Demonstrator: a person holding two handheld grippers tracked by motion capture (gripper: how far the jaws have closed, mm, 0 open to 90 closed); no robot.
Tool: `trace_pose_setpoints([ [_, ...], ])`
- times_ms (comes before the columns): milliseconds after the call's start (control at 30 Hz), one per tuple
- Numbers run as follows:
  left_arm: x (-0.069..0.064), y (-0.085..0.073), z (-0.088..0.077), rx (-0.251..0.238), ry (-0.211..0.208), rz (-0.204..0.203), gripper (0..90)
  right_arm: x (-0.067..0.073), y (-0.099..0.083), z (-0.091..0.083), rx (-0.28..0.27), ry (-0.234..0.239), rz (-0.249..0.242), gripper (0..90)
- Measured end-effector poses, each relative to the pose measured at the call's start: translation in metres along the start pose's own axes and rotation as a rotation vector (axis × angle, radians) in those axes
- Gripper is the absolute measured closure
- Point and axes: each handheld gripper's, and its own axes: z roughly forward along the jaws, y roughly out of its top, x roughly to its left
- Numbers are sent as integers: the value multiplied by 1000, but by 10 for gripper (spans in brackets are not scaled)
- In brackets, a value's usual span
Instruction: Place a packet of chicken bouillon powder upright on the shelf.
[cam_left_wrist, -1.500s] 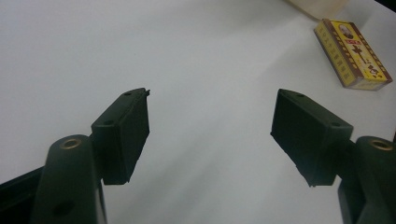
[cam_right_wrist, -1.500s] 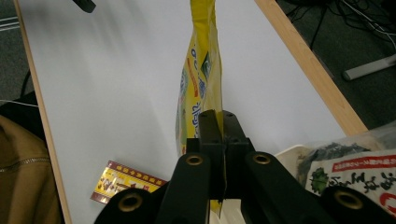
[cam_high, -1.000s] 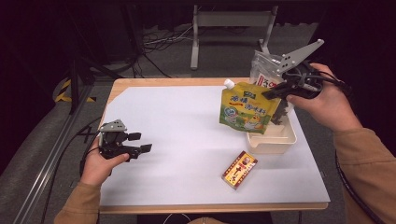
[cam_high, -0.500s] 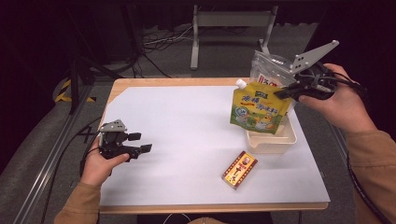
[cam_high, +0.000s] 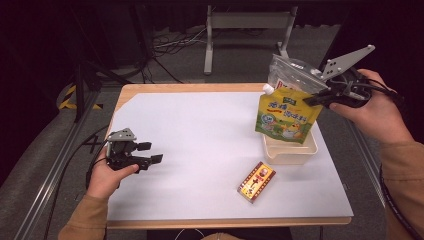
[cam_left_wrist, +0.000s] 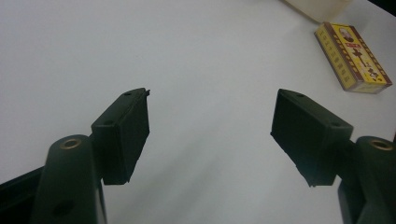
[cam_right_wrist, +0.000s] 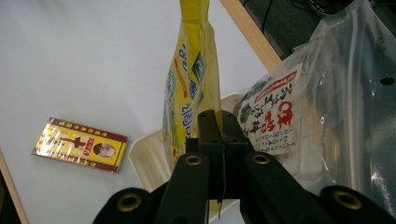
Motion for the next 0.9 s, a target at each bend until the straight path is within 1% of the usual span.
trace_pose_setpoints([
  [33,0,0,0,0,0,0,283,-1,-1,0,3,-4,2,900],
  [100,1,0,0,0,1,13,283,-2,-4,-1,5,-10,4,900],
  [167,0,0,1,-1,3,8,283,-3,-7,-1,11,-7,8,900],
  [233,0,1,1,-2,2,12,283,-4,-10,-1,14,-14,13,900],
  [433,0,1,1,-2,2,9,283,-7,-16,-1,22,-15,24,900],
  [467,0,1,1,-3,1,9,283,-8,-19,-1,20,-21,30,900],
  [633,0,1,1,-3,1,8,283,-11,-23,1,21,-17,33,900],
  [733,0,1,2,-3,0,8,283,-11,-26,3,24,-18,42,900],
  [767,0,1,2,-2,0,6,283,-12,-27,3,22,-12,46,900],
  [800,0,1,2,-2,-1,7,283,-12,-28,4,23,-13,40,900],
  [900,0,1,2,-1,0,9,283,-12,-29,6,25,-9,43,900],
])
